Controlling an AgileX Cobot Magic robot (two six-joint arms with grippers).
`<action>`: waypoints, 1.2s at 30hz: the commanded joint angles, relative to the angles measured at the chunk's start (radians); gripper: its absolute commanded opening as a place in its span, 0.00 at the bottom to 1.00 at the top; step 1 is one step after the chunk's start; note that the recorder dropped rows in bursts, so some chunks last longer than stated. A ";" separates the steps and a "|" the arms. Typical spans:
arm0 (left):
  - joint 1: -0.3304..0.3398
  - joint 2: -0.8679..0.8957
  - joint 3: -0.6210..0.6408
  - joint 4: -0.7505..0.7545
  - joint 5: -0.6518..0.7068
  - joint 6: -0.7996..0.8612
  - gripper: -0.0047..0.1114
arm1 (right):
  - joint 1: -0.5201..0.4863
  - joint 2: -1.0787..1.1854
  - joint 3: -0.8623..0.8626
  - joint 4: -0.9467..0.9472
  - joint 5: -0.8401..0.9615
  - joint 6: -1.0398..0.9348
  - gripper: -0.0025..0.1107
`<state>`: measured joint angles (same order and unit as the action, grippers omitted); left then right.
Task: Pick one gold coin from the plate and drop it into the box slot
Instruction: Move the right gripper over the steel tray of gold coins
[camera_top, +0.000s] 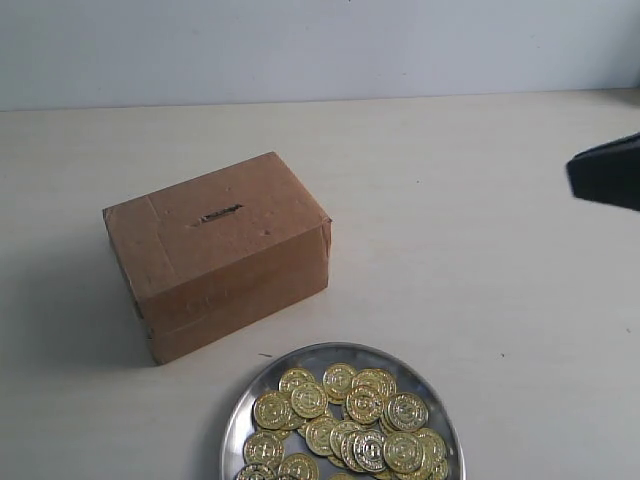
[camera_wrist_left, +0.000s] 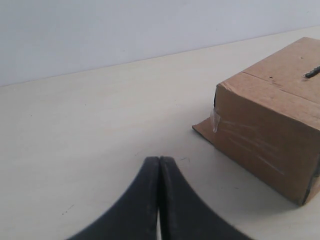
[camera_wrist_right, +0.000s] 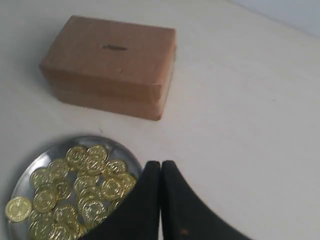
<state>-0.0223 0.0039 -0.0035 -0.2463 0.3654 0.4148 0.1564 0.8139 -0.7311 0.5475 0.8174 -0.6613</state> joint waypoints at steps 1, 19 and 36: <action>0.000 -0.004 0.003 0.001 -0.005 -0.004 0.04 | 0.139 0.124 -0.024 -0.056 -0.005 -0.002 0.02; 0.000 -0.004 0.003 0.001 -0.005 -0.002 0.04 | 0.649 0.458 -0.035 -0.533 -0.031 0.332 0.02; 0.000 -0.004 0.003 0.001 -0.005 -0.002 0.04 | 0.757 0.653 -0.035 -0.428 -0.195 0.194 0.02</action>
<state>-0.0223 0.0039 -0.0035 -0.2463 0.3654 0.4148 0.9093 1.4565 -0.7576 0.0455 0.7064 -0.4538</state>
